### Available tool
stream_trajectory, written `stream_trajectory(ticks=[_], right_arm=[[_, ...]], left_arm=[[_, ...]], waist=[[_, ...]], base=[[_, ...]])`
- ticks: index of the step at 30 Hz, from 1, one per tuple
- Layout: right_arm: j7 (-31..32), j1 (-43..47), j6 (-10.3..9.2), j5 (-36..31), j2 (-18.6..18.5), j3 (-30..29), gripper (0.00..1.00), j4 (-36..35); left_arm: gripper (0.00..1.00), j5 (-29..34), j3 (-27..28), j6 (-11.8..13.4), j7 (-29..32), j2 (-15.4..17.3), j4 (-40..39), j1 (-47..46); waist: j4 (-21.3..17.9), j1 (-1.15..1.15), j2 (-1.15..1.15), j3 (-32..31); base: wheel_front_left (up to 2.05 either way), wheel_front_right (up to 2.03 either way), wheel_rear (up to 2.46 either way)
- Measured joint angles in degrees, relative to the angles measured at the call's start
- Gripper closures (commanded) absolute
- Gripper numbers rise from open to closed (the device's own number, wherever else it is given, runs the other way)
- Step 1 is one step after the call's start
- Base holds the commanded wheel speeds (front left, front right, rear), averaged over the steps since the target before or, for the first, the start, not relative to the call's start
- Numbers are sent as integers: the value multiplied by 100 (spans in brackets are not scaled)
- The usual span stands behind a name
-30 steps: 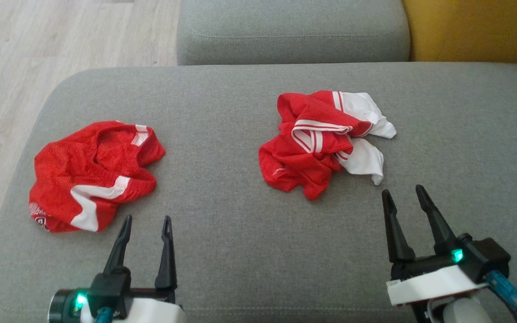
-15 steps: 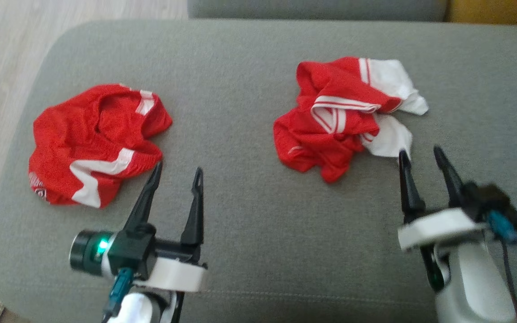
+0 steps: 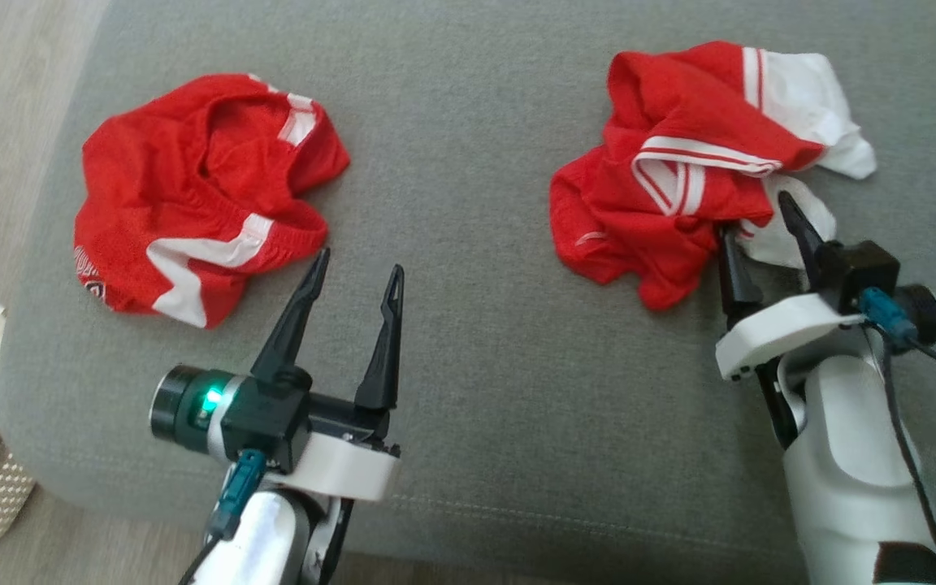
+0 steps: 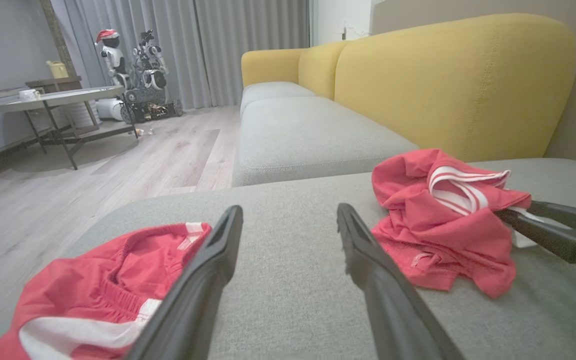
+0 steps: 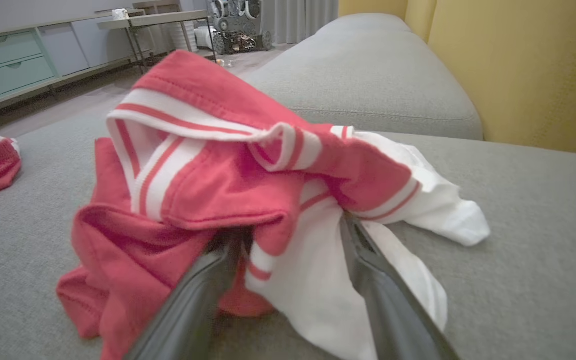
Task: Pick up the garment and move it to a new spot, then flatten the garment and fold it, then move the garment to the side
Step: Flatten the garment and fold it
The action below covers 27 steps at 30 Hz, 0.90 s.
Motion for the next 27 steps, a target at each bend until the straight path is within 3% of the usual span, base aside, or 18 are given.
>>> stream_trajectory(ticks=[2,3,12,20,27], right_arm=[[0,-8,0,-58,-1,58,87,-92],[0,-7,0,-51,0,91,100,-148],[0,-105,0,364,3,38,100,-903],[-1,-1034,0,-230,-7,-651,100,-1536],[-18,-1862,0,-505,-18,-717,100,-2275]], left_arm=[[0,0,-20,0,0,0,14,0],[0,0,-25,1,0,0,14,0],[0,2,-7,53,-1,3,-8,5],[0,4,-25,0,-1,8,-169,7],[0,4,-82,0,-1,8,-181,12]], waist=[[46,0,0,52],[59,0,0,69],[-282,0,0,-45],[-763,0,0,-245],[-989,0,0,-453]], base=[[0,0,0],[0,0,0],[0,0,0],[0,0,0],[0,0,0]])
